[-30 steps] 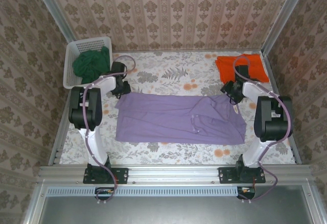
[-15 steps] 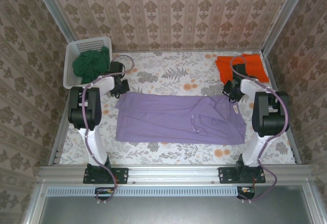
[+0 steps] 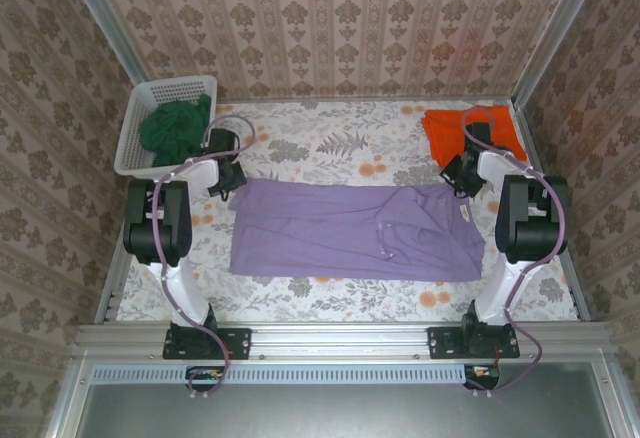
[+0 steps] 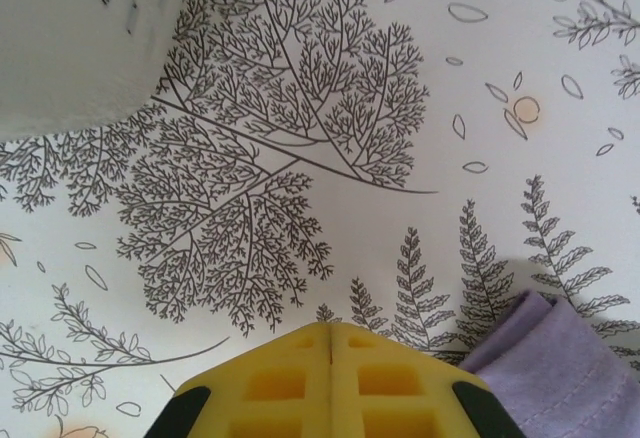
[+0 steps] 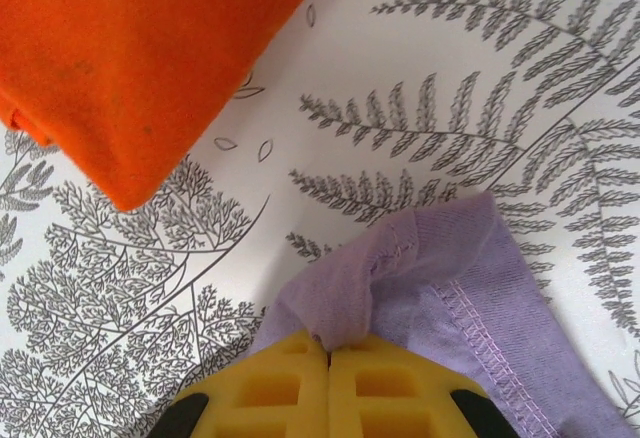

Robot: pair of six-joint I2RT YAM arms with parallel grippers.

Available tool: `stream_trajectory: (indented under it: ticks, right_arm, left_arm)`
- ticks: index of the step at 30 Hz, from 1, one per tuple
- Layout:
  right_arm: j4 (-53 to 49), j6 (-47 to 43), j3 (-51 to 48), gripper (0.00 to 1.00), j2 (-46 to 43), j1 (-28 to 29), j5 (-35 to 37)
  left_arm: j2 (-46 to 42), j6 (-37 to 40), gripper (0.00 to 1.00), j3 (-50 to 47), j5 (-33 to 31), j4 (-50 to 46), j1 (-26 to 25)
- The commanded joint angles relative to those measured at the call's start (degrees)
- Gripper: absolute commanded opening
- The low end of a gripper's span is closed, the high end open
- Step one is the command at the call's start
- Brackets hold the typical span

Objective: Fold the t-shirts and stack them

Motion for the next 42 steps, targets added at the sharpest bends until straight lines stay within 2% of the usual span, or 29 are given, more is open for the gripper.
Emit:
stream_trajectory:
  ticks: [1, 4, 8, 13, 24, 27, 31, 35, 42]
  right_arm:
    - [-0.10, 1.33, 1.48, 0.00, 0.10, -0.47, -2.55]
    - [0.14, 1.18, 1.30, 0.01, -0.10, -0.47, -3.12]
    - [0.11, 0.82, 1.20, 0.02, -0.10, -0.55, -3.27]
    - [0.17, 0.72, 1.13, 0.02, -0.16, -0.56, -3.52]
    - [0.34, 0.72, 1.30, 0.02, 0.19, -0.56, -4.02]
    - [0.31, 0.72, 1.29, 0.02, 0.26, -0.56, -3.93]
    - [0.28, 0.81, 1.47, 0.01, 0.43, -0.54, -4.11]
    - [0.02, 0.54, 1.47, 0.01, 0.30, -0.63, -3.69]
    - [0.42, 0.97, 0.96, 0.01, 0.51, -0.97, -3.84]
  left_arm:
    - [-2.08, -0.76, 0.13, 0.27, 3.41, 1.03, 0.45]
    - [-1.86, -0.25, 0.28, 0.78, 6.37, 1.30, -0.01]
    - [-0.12, 0.65, 0.37, 2.69, 6.84, -0.83, -0.88]
    - [2.89, 0.79, 0.39, 4.16, 6.83, -1.71, -0.89]
    - [5.50, 0.53, 0.39, 5.20, 11.21, -0.89, -1.20]
    - [5.79, 0.62, 0.28, 5.47, 11.30, -0.72, -1.34]
    - [5.82, 0.48, 0.19, 5.67, 11.25, -0.62, -1.56]
    - [5.00, 0.46, 0.00, 5.53, 9.84, -1.05, -1.52]
    - [1.13, -0.74, 0.00, 2.31, 4.81, 0.77, -1.26]
